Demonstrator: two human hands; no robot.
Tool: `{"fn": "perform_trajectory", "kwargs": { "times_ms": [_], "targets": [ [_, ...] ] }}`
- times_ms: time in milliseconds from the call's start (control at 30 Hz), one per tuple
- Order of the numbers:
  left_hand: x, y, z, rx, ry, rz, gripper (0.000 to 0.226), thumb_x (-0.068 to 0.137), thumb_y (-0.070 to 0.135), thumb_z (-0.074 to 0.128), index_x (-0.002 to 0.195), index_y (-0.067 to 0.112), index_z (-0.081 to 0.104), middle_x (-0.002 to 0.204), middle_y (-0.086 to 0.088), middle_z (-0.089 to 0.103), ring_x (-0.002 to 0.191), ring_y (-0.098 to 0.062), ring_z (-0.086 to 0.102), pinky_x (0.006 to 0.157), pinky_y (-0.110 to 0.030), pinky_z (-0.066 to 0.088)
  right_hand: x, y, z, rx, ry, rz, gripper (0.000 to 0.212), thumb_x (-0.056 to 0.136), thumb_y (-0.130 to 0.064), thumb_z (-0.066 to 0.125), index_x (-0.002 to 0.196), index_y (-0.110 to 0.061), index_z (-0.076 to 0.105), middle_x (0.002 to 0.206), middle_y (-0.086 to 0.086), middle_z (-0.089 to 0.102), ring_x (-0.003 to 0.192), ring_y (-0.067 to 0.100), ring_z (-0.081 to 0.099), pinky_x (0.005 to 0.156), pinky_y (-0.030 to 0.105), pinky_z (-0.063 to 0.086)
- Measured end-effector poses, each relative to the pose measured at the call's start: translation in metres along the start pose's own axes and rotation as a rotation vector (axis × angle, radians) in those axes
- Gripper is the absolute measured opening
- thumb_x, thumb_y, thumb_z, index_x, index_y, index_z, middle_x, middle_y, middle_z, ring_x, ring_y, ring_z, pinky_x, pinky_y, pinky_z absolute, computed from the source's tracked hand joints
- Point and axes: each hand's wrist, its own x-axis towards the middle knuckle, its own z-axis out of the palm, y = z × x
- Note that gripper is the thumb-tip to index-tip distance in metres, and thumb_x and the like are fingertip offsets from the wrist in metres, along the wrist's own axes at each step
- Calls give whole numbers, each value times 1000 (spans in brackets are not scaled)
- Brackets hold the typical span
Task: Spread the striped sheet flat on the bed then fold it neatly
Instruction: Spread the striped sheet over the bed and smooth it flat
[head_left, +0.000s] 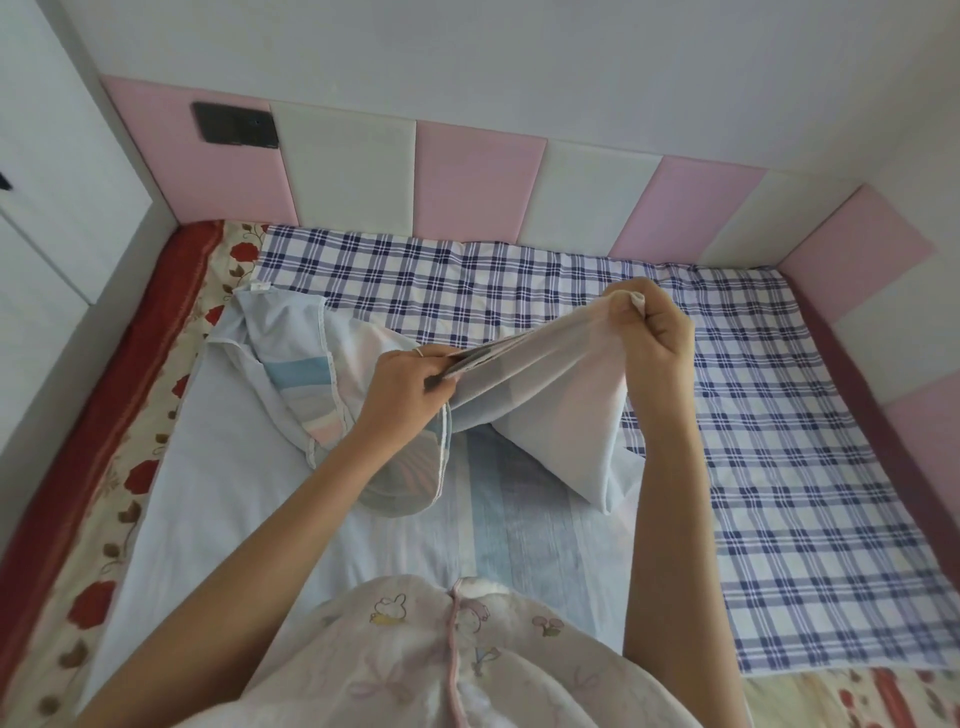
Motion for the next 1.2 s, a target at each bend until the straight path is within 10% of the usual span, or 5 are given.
{"fn": "perform_trajectory", "kwargs": {
  "times_ms": [567, 700, 800, 967, 1200],
  "targets": [
    [6, 29, -18, -92, 236, -30, 25, 80, 21, 55, 83, 8, 76, 80, 2, 73, 74, -10, 67, 67, -43, 54, 15, 13, 4, -37, 247, 138, 30, 97, -3, 40, 84, -21, 59, 74, -12, 57, 59, -4, 43, 56, 13, 34],
    [7, 33, -20, -130, 206, -39, 34, 80, 21, 48, 77, -1, 73, 75, -8, 71, 74, -19, 65, 69, -33, 53, 6, 9, 6, -125, -80, 103, 12, 88, -35, 55, 91, -23, 57, 64, -1, 41, 53, 6, 32, 49, 19, 28],
    [7, 32, -21, -114, 136, -17, 24, 77, 14, 54, 80, 2, 75, 87, -2, 72, 77, -13, 66, 69, -25, 53, 6, 4, 9, -455, -481, 200, 51, 67, -49, 78, 110, -37, 53, 90, -10, 41, 68, 4, 47, 62, 9, 39],
    [7, 25, -25, -100, 105, 8, 17, 75, 3, 62, 85, 3, 76, 91, -3, 72, 82, -14, 67, 73, -25, 53, -18, 10, 35, -555, -637, 6, 72, 54, -56, 81, 119, -47, 53, 107, -6, 26, 103, 13, 39, 95, 30, 40],
    [7, 17, -30, -88, 110, 65, 14, 72, -3, 70, 84, 4, 75, 85, -4, 73, 75, -9, 64, 70, -14, 50, -21, 29, 43, -884, -588, -291, 43, 74, -2, 65, 113, -18, 59, 92, -3, 60, 60, 19, 57, 45, 26, 37]
  ]
}}
